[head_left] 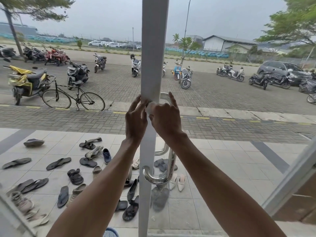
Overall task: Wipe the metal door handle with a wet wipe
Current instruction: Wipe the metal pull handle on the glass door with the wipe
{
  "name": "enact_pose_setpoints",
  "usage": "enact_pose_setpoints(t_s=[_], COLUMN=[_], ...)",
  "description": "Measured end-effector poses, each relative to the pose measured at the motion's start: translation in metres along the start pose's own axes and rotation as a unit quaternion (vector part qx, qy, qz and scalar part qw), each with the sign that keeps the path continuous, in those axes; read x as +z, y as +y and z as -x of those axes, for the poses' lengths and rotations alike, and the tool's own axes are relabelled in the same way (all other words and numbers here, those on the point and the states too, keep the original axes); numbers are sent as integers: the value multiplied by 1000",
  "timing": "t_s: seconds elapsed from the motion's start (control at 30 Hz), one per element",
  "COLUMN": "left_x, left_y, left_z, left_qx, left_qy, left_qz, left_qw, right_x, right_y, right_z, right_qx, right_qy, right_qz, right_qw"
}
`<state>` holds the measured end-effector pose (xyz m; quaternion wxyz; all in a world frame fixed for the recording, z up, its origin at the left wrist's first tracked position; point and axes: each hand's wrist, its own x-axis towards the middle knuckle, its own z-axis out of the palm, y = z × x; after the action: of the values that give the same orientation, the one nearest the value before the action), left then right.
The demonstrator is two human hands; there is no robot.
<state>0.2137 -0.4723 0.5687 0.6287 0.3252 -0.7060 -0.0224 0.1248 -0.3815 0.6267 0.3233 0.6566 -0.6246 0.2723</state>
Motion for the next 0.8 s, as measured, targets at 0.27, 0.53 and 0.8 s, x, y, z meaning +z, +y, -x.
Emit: enact_pose_setpoints(t_s=[0.27,0.53,0.8], left_x=[-9,-10,-10], left_y=[10,16,21], left_z=[11,13,20], left_qx=[46,88,57], left_qy=[-10,-32,-23], left_qz=[-31,-29,-14], left_qw=[998,995,998], right_x=[7,-3,3], right_y=[22,52,30], right_z=[21,54,39], right_qx=[15,86,89], right_qy=[28,45,60], right_qz=[-24,-37,-37], right_qw=[999,995,994])
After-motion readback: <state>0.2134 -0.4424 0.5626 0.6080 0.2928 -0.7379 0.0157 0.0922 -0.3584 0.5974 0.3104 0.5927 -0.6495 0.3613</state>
